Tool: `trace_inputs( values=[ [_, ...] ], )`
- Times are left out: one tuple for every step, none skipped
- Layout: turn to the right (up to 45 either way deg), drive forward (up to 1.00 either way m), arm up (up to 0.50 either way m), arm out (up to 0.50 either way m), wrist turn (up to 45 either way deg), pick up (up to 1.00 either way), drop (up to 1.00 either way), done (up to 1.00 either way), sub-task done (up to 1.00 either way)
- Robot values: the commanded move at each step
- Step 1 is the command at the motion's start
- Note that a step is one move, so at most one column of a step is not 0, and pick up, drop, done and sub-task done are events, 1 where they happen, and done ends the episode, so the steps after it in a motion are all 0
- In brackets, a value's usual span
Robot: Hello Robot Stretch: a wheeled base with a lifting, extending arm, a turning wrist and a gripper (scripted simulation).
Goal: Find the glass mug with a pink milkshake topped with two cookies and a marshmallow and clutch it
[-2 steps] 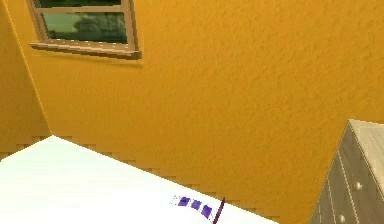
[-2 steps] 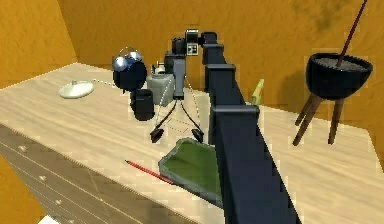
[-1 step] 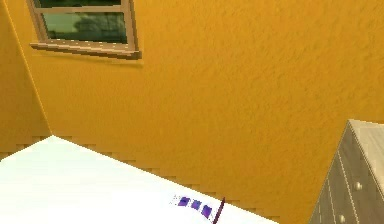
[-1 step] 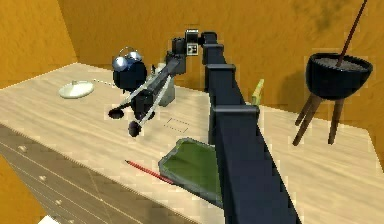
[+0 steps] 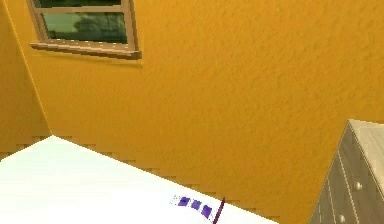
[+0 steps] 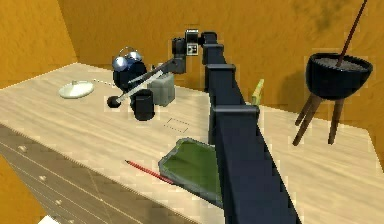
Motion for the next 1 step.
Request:
trace_inputs(
  values=[
    [0.0, 0.00, 0.00, 0.00, 45.0, 0.00, 0.00, 0.00, 0.00]
  ],
)
